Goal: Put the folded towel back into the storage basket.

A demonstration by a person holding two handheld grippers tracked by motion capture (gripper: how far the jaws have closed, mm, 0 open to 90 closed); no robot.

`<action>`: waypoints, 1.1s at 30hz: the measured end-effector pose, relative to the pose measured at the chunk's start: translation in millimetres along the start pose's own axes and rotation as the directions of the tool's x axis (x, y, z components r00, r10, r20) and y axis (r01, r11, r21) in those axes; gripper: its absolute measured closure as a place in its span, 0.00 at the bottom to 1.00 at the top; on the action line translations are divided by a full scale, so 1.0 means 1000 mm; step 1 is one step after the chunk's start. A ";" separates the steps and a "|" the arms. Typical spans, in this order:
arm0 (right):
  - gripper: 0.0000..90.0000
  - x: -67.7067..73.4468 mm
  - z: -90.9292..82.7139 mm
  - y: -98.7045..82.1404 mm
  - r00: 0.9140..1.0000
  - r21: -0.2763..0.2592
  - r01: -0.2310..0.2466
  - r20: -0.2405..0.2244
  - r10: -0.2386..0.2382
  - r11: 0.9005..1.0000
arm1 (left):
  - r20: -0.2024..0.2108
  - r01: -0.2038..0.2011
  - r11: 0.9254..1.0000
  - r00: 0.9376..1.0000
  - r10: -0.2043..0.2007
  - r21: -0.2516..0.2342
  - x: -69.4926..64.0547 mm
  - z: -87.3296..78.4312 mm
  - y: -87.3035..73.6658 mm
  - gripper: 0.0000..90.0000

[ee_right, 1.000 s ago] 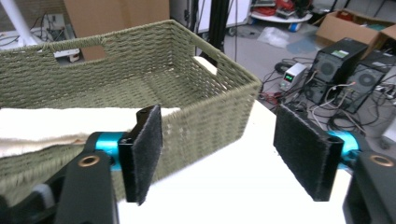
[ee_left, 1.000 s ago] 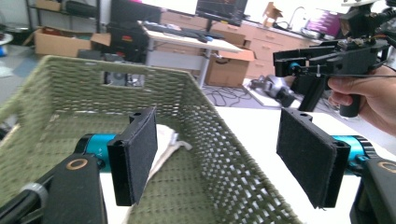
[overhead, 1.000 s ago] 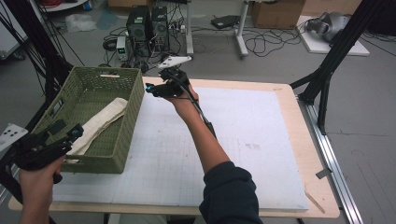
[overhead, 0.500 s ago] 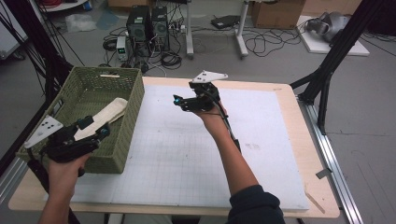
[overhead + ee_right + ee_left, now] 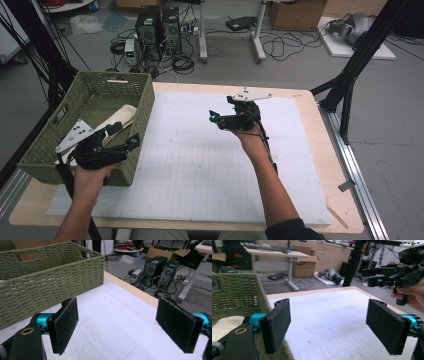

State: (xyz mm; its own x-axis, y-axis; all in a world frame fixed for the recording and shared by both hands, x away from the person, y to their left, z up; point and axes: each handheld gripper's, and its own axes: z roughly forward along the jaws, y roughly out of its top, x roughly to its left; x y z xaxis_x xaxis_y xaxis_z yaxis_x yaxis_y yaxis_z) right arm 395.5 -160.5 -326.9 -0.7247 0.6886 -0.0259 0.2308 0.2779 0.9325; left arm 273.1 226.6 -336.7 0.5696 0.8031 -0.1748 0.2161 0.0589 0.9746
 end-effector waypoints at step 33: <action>0.12 -0.027 -0.137 -0.096 0.964 -0.009 -0.106 0.246 0.105 0.994 | 0.228 -0.091 0.994 0.971 0.075 0.059 -0.063 0.076 -0.028 0.23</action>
State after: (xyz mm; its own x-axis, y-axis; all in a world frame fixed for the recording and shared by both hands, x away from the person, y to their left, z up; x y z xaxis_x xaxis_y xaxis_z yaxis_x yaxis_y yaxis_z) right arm 303.9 -297.0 -366.9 -0.5149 0.8571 -0.0159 0.3003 0.1977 0.9331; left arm 291.4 129.4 -363.9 0.7498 0.6491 -0.1284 0.2103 -0.0497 0.9764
